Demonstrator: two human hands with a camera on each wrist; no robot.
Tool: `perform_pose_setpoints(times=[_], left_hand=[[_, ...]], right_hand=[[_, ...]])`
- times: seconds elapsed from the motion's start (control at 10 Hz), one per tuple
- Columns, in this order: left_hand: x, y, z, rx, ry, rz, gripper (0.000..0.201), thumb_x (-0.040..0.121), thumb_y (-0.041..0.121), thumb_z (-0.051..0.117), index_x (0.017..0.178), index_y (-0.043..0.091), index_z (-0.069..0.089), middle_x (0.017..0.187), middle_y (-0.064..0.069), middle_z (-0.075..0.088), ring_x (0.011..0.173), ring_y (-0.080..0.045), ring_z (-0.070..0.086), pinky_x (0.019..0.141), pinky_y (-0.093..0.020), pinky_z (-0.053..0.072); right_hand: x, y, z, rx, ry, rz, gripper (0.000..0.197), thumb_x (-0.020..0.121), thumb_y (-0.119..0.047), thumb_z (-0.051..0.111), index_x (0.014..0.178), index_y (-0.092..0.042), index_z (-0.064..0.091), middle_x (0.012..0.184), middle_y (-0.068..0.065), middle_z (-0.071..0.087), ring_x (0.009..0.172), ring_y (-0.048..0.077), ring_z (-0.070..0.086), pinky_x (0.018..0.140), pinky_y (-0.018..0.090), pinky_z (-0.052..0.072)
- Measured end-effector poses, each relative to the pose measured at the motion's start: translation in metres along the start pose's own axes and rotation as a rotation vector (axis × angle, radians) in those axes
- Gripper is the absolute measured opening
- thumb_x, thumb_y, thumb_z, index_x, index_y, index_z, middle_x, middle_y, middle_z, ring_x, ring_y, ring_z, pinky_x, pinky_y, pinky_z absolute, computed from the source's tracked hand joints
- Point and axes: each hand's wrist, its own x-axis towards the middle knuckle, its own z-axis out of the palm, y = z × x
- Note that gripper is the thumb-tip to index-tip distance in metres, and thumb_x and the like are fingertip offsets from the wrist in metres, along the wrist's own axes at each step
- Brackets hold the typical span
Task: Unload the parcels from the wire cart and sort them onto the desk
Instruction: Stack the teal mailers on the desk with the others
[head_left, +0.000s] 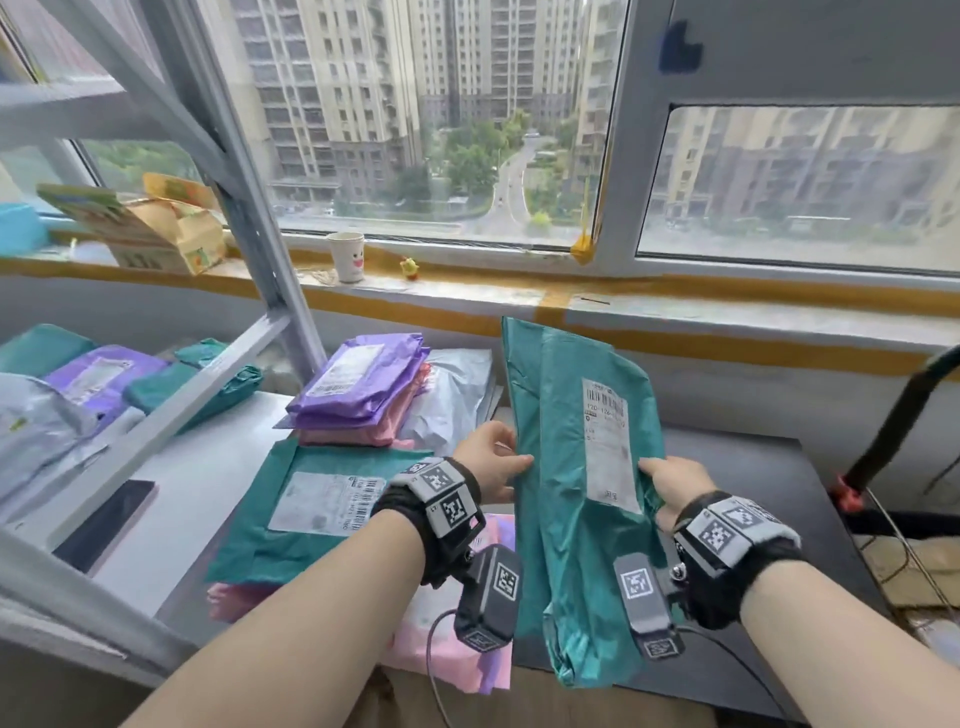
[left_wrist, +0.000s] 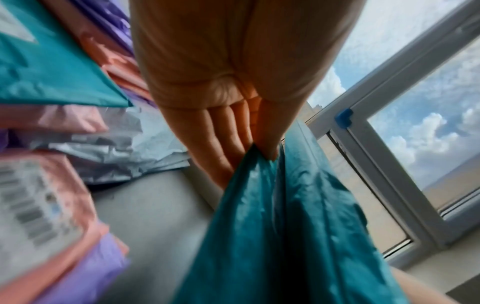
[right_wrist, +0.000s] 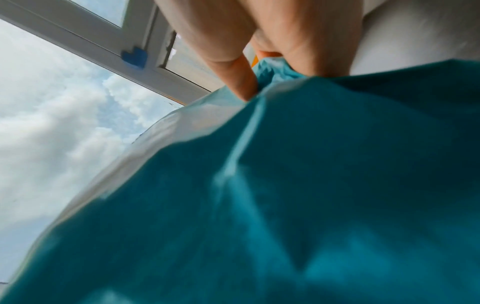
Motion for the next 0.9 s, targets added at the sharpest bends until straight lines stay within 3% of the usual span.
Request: perform_pose_setpoints(times=[0.1,0.2,0.3,0.4,0.5,0.7,0.8,0.9], left_hand=[[0.017,0.003,-0.005,0.117,0.053,-0.017,0.011,0.092,0.005,0.056,0.087,0.011,0.049,0.077,-0.003,0.053,0.062,-0.012,0.056,0.064,-0.032,0.056],[0.033,0.010,-0.011,0.320,0.123,-0.052,0.027,0.097,0.028,0.047,0.108,0.007,0.059,0.083,-0.005,0.058,0.067,-0.013,0.056,0.059,-0.023,0.048],[0.053,0.024,-0.016,0.468,0.072,-0.156,0.058,0.093,0.055,0.041,0.116,0.005,0.059,0.099,-0.008,0.059,0.087,-0.022,0.057,0.066,-0.025,0.046],[0.073,0.032,-0.018,0.735,0.007,-0.139,0.048,0.088,0.052,0.055,0.118,0.014,0.059,0.103,0.001,0.059,0.090,-0.015,0.056,0.076,-0.022,0.044],[0.093,0.036,-0.018,0.785,-0.018,-0.151,0.038,0.089,0.038,0.060,0.119,0.015,0.058,0.107,0.001,0.062,0.093,-0.015,0.058,0.081,-0.021,0.044],[0.145,0.033,-0.017,0.777,0.037,-0.173,0.041,0.086,0.024,0.065,0.123,0.011,0.053,0.121,-0.006,0.062,0.106,-0.024,0.062,0.091,-0.031,0.051],[0.163,0.025,-0.018,0.873,0.067,-0.208,0.049,0.087,0.022,0.063,0.130,0.007,0.046,0.129,-0.010,0.056,0.114,-0.026,0.056,0.094,-0.031,0.047],[0.169,0.007,-0.020,1.055,0.045,-0.278,0.054,0.088,0.028,0.063,0.133,0.003,0.044,0.134,-0.015,0.052,0.122,-0.030,0.051,0.101,-0.035,0.041]], right_hand=[[0.016,-0.007,0.012,-0.043,-0.094,-0.021,0.012,0.092,-0.015,0.053,0.090,-0.005,0.061,0.121,0.023,0.059,0.106,0.036,0.059,0.100,0.051,0.045],[0.037,-0.014,0.022,-0.051,-0.132,-0.010,0.012,0.092,-0.015,0.054,0.083,-0.010,0.059,0.125,0.026,0.057,0.115,0.040,0.056,0.100,0.049,0.045],[0.051,-0.026,0.036,-0.114,-0.153,0.007,0.022,0.093,-0.016,0.054,0.071,-0.016,0.051,0.123,0.024,0.059,0.114,0.038,0.057,0.097,0.045,0.047],[0.076,-0.027,0.046,-0.123,-0.207,0.014,0.011,0.090,-0.016,0.058,0.080,-0.010,0.060,0.114,0.024,0.063,0.107,0.040,0.061,0.094,0.050,0.049],[0.103,-0.025,0.056,-0.116,-0.225,0.026,0.009,0.086,-0.006,0.061,0.090,0.002,0.061,0.106,0.024,0.066,0.098,0.041,0.064,0.091,0.052,0.050],[0.148,-0.026,0.073,-0.102,-0.200,0.042,0.019,0.081,0.001,0.064,0.071,-0.011,0.054,0.106,0.022,0.066,0.095,0.039,0.065,0.088,0.052,0.052],[0.168,-0.018,0.088,-0.178,-0.233,0.050,0.010,0.078,0.001,0.066,0.083,-0.002,0.059,0.108,0.020,0.066,0.096,0.038,0.065,0.089,0.049,0.052],[0.178,-0.001,0.103,-0.364,-0.296,0.132,0.030,0.078,-0.003,0.065,0.107,0.004,0.058,0.111,0.016,0.064,0.102,0.036,0.063,0.091,0.043,0.052]])
